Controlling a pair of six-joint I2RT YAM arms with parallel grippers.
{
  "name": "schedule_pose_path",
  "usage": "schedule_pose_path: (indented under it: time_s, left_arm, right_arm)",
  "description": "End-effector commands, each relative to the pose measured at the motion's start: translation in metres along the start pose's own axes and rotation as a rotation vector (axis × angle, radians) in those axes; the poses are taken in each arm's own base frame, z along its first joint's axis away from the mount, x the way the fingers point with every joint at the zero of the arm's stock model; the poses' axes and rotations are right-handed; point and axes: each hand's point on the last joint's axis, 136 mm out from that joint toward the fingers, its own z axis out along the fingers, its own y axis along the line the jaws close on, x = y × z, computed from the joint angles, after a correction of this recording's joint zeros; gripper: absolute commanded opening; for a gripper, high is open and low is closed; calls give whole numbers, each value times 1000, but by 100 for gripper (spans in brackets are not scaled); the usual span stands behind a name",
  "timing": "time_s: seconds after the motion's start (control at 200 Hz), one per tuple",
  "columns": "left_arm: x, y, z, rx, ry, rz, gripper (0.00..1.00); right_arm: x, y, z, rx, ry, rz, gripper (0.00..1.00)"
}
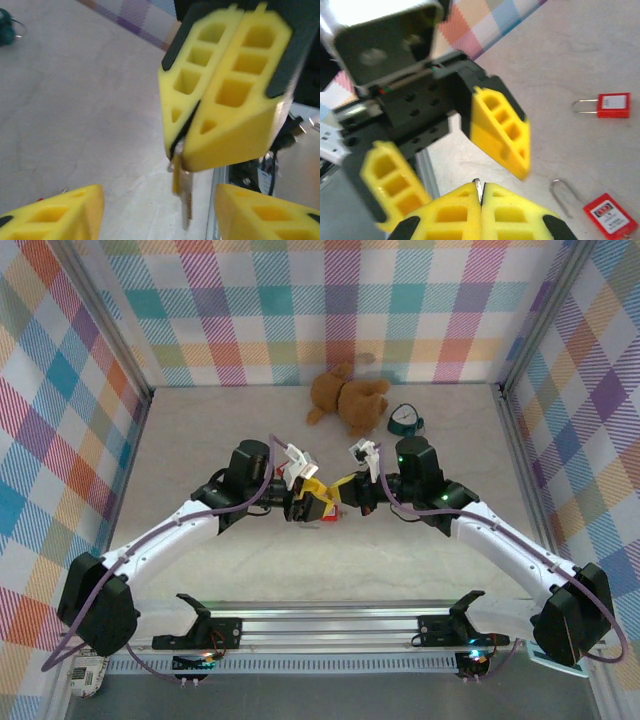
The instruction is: Unlock with the key
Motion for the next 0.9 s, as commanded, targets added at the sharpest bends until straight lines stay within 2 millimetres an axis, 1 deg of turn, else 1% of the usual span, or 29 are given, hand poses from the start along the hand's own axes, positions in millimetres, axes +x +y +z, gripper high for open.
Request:
schedule_pose_path:
  time_s: [0.0, 0.07, 0.155, 0.255, 0.35, 0.395, 0.425, 0.445, 0.49, 0.585, 0.625, 0.64, 0.675, 0.755, 0.78, 0.89]
  left_arm:
    - [-9, 12, -16, -150, -60, 31, 69]
    - [-10, 20, -25, -230, -93, 47, 74]
    - [-12, 31, -37, -330, -134, 54, 78]
    - [-17, 51, -55, -491, -184, 40, 81]
    - [-23, 86, -80, -740, -221, 24, 88]
    - [-25, 104, -91, -861, -217, 17, 95]
    - [-25, 116, -97, -937, -204, 13, 97]
    - [-22, 127, -99, -990, -177, 4, 98]
    - [-21, 145, -104, -1077, -116, -13, 99]
    - [-6, 185, -94, -1170, 67, -67, 98]
    - [0, 200, -88, -1175, 139, -92, 97]
    - [7, 204, -85, -1173, 190, -103, 96]
    - [14, 215, -79, -1165, 256, -118, 96]
    - [32, 231, -58, -1080, 400, -151, 96]
    - [41, 235, -51, -1054, 455, -160, 96]
    - [64, 252, -34, -988, 627, -175, 95]
  right_arm:
    - [-30, -6, -9, 92, -95, -48, 0]
    - [-40, -16, -12, 148, -124, -51, 0]
    - [-51, -31, -15, 223, -157, -49, 0]
    - [-61, -46, -16, 294, -186, -44, 0]
    - [-64, -60, -17, 363, -205, -30, 0]
    - [-63, -67, -18, 394, -211, -22, 0]
    - [-62, -71, -19, 414, -214, -14, 0]
    - [-61, -73, -20, 427, -218, -11, 0]
    - [-58, -79, -22, 458, -222, -4, 0]
    - [-51, -86, -28, 502, -225, 5, 0]
    - [-48, -87, -30, 514, -223, 7, 0]
    - [-47, -88, -31, 518, -222, 9, 0]
    - [-44, -89, -33, 529, -217, 11, 0]
    - [-38, -90, -35, 541, -199, 12, 0]
    - [-36, -90, -36, 542, -197, 14, 0]
    - [-29, -89, -39, 545, -189, 22, 0]
